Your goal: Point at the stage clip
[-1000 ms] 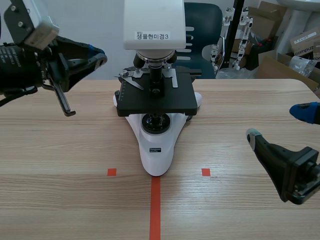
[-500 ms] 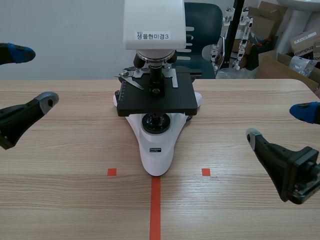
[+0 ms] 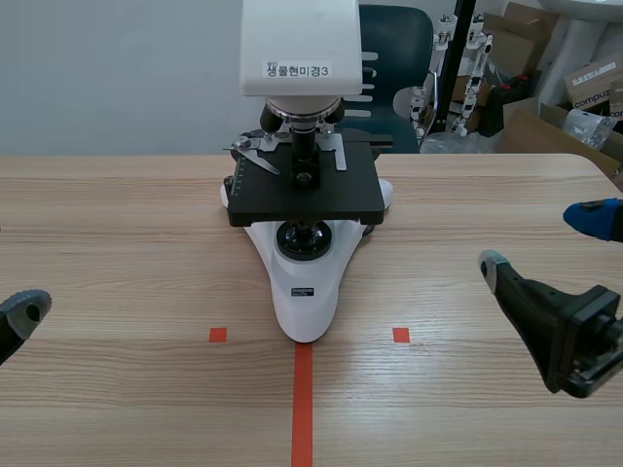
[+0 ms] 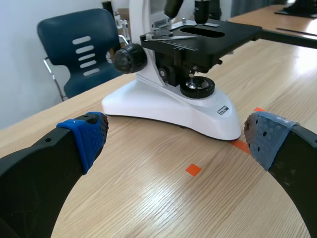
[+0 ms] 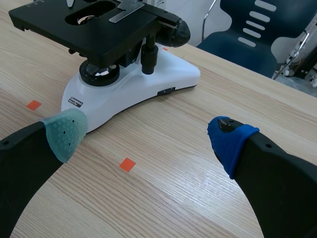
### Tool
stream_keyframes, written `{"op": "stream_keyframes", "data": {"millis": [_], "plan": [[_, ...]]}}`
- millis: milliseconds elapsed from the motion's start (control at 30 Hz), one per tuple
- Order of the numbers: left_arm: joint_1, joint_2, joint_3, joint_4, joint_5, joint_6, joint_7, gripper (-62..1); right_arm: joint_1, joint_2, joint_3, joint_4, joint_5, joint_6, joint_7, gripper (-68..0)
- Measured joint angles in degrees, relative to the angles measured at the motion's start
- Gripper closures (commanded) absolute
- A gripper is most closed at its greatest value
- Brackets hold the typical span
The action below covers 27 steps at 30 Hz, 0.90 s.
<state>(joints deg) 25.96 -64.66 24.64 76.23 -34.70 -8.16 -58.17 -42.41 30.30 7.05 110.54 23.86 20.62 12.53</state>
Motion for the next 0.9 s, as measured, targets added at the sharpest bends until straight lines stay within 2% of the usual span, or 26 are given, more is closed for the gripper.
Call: {"op": "stream_keyframes", "data": {"millis": [133, 167, 267, 300, 433, 533, 700, 733, 767, 900], "plan": [[4.3, 7.5, -7.2, 0.0, 0.8, 0.0, 0.0, -58.1, 0.0, 0.0, 0.0, 0.0, 0.0, 0.0, 0.0, -54.0], [5.0, 9.4, -8.6, 0.0, 2.7, 0.1, 0.0, -58.1, 0.0, 0.0, 0.0, 0.0, 0.0, 0.0, 0.0, -54.0], [6.7, 14.4, -11.6, 0.0, 13.2, 0.0, 0.4, -58.1, 0.0, 0.0, 0.0, 0.0, 0.0, 0.0, 0.0, -54.0], [7.0, 16.0, -12.1, 0.0, 15.4, -0.3, 1.5, -58.1, 0.0, 0.0, 0.0, 0.0, 0.0, 0.0, 0.0, -54.0], [7.2, 22.0, -13.9, 0.0, 18.2, -0.5, 7.0, -58.1, 0.0, 0.0, 0.0, 0.0, 0.0, 0.0, 0.0, -54.0], [7.5, 24.9, -16.5, 1.2, 22.2, -0.9, 10.5, -58.1, 0.0, 0.0, 0.0, 0.0, 0.0, 0.0, 0.0, -54.0], [10.4, 26.9, -23.7, 9.9, 22.5, -3.5, 14.3, -58.1, 0.0, 0.0, 0.0, 0.0, 0.0, 0.0, 0.0, -54.0], [10.6, 27.1, -25.0, 12.0, 23.9, -3.5, 15.9, -58.1, 0.0, 0.0, 0.0, 0.0, 0.0, 0.0, 0.0, -54.0], [10.6, 27.5, -26.1, 13.7, 25.0, -3.4, 17.4, -58.1, 0.0, 0.0, 0.0, 0.0, 0.0, 0.0, 0.0, -54.0], [10.5, 30.1, -27.9, 18.2, 25.0, -4.5, 20.5, -58.1, 0.0, 0.0, 0.0, 0.0, 0.0, 0.0, 0.0, -54.0]]}}
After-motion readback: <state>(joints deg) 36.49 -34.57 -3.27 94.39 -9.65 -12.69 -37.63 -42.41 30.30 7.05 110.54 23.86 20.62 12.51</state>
